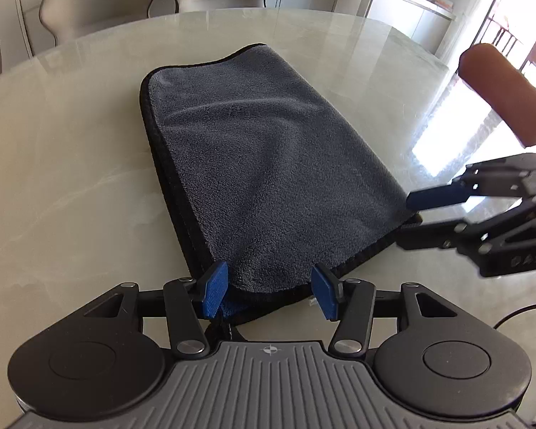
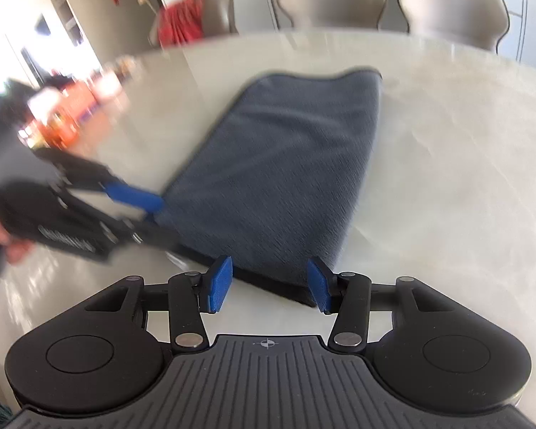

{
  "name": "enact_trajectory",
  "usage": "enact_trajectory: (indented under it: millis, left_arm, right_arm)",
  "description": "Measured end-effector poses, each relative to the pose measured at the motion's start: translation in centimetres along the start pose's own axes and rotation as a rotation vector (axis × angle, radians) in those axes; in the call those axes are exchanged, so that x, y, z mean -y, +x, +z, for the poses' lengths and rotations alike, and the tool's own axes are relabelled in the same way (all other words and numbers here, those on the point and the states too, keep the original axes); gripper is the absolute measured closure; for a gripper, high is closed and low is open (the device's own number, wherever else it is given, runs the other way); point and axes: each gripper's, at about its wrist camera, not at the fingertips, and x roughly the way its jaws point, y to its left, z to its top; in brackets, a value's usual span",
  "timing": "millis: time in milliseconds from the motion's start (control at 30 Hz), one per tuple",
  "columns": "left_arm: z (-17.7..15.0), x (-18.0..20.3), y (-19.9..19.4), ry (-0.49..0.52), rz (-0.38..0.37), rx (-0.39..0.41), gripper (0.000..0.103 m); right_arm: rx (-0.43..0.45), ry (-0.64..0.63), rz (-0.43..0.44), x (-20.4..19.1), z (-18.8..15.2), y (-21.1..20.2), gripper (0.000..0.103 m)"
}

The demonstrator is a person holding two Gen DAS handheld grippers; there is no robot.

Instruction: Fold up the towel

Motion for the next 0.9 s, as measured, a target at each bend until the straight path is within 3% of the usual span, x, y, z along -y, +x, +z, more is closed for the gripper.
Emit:
enact_trajectory:
  millis: [100,133,167,267,433,567,900]
  left_arm:
    - [2.3,-1.3,-0.4,0.012,0.02,0.052,0.046]
    - [3.5,-1.9,-0.5,0.018,0.032,0.076,0.044]
    - [4.5,-2.6,-0.4,0.021,0.035,0.098,0.042]
    - [7.2,-4.4,0.2,0.014,0.041,0.145,0.042]
    - [11.5,-8.6,3.5,-0.089,0.053,0.143,0.042]
    - [13.1,-9.9,5.8,-0.075,0.095,0.096,0.042]
    - [14.3,-10.8,8.0,-0.044,0.083,0.033,0.04]
  right_arm:
    - [0.053,-0.024,0.03,1.0,1.5,-1.0,0.058]
    - [0.067,-0.014,0.044,1.7,2.3,-1.1,0.061]
    - [0.081,-0.004,0.057,2.4,3.1,-1.2,0.071]
    - [0.119,0.031,0.088,4.8,5.1,-0.5,0.074]
    - [0.141,0.113,0.13,10.0,8.6,2.5,0.073]
    - [0.108,0.122,0.12,12.5,10.9,5.5,0.073]
    - [0.081,0.124,0.13,14.9,14.8,9.8,0.07]
